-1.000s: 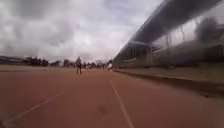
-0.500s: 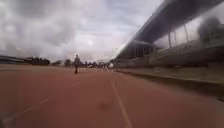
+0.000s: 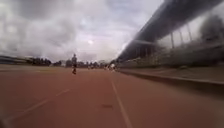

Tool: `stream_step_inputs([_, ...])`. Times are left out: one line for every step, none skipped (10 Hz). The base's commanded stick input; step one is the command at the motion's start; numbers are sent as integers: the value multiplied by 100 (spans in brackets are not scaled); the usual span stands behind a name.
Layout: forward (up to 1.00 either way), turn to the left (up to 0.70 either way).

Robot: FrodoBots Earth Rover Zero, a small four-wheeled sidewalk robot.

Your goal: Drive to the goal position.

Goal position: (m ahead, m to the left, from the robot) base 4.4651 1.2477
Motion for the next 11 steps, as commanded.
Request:
stream_step_inputs([85,0])
stream_step_inputs([85,0])
stream_step_inputs([85,0])
stream_step_inputs([85,0])
stream_step_inputs([85,0])
stream_step_inputs([85,0])
stream_step_inputs([85,0])
stream_step_inputs([85,0])
stream_step_inputs([85,0])
stream_step_inputs([85,0])
stream_step_inputs([85,0])
